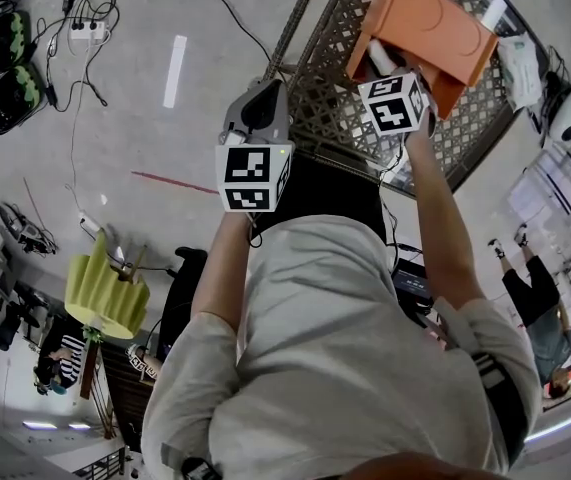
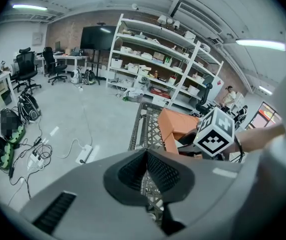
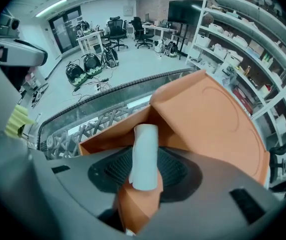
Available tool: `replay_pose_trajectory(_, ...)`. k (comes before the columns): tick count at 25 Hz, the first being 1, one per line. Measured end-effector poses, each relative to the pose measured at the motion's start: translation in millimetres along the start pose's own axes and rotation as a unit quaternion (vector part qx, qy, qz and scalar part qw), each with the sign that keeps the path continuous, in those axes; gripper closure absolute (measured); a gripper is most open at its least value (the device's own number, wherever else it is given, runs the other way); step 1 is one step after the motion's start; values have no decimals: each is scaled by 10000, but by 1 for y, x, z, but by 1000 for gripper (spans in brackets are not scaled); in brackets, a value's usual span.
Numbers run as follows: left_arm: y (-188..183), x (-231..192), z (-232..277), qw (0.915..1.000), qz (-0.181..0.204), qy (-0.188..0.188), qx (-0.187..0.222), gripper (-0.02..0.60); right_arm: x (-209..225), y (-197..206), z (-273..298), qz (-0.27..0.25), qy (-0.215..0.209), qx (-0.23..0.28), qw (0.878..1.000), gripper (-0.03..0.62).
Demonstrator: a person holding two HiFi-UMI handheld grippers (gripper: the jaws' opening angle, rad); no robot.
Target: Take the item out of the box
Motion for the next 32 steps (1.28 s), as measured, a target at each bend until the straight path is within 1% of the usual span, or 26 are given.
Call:
replay_pose_trajectory(3,-2,-1,-1,10000,20,11,16,572,-1,-1,-1,-5,14,-20,10000,453)
replay_pose_trajectory(8,-5,-1,-4,10000,66,51,37,572,-3,0,-7,211,-24,73,9997,454)
replay_pose_trajectory(15,-7,-2,-10,9998,113,105,107,572,-5,-1,-18,104,70,98,9999,454)
replay_pose_trajectory(22,-9,3,-12,9994,213,223,142,572,-8,2,-34,201,111,95,9997,454)
replay_pose_trajectory(29,-12,6,-19,9986,332,351,216,572,-16,4,-54,284,237,269,9990,456)
replay_pose_trajectory(32,-12,7,-21,9981,392,408,229,572,-20,4,-61,422,239,376,9981,456)
Point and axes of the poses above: the fingertips, and each gripper's own axes: z forward along the fingers, x to its right, y out of its underside, the point moved 10 cm from there along -z, backward along the fingers, and after that the axes turned 1 degree about y, right-handed, at the moved point
